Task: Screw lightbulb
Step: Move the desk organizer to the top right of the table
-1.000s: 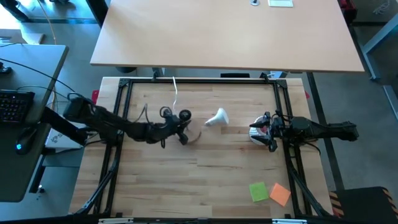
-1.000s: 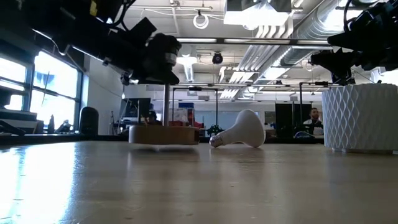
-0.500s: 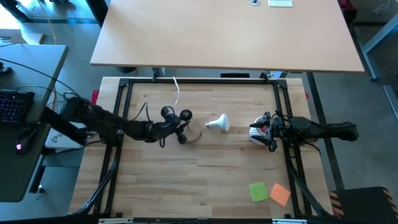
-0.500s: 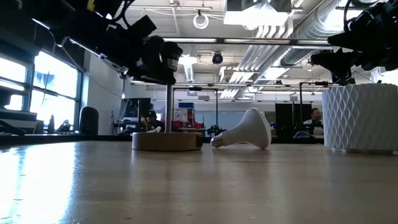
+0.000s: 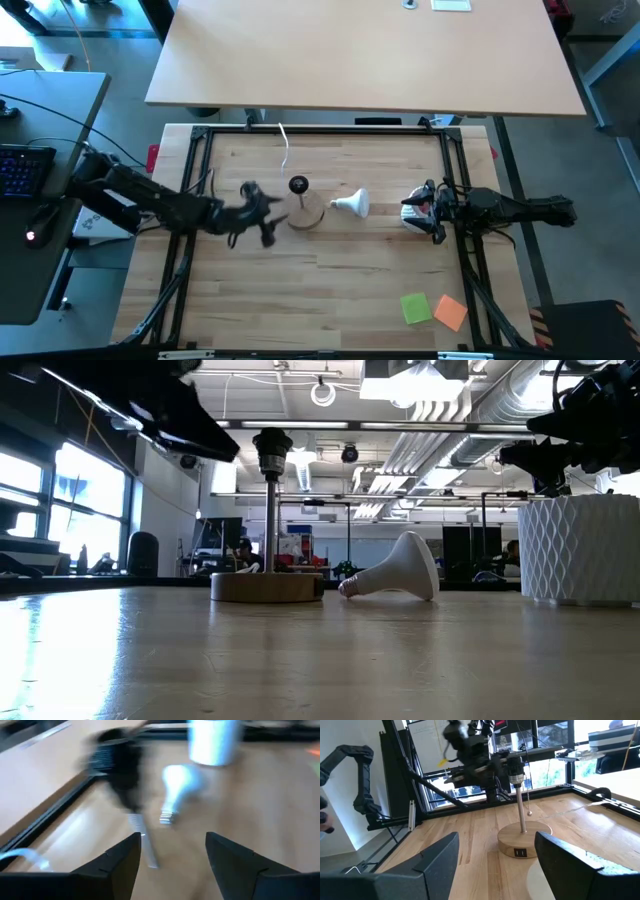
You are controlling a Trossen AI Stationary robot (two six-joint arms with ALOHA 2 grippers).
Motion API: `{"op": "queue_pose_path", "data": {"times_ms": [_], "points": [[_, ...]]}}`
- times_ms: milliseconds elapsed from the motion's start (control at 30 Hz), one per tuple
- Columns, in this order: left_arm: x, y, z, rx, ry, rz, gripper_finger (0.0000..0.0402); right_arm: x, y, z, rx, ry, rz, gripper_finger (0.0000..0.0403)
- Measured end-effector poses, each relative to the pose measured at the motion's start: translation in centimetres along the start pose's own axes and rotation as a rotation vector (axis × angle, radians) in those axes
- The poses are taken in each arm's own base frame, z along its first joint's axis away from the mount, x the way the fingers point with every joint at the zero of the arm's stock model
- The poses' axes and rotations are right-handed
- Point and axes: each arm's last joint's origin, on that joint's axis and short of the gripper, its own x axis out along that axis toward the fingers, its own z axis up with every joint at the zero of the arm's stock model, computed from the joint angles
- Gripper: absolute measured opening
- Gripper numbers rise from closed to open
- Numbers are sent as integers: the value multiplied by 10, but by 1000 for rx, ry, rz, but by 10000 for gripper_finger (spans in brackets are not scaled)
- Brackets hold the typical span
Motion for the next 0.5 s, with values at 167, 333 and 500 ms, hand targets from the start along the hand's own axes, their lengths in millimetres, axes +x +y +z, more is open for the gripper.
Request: {"op": "queue_pose_path", "data": {"times_ms": [167, 333, 500], "points": [[-14, -36, -4, 43, -61, -179, 197, 0, 0, 0, 0, 0, 0, 259], [9, -64, 0, 55, -125, -224, 177, 0, 0, 0, 0, 0, 0, 259], [54, -86, 18, 190, -121, -181, 166, 0, 0, 0, -26, -1, -8, 259]]}}
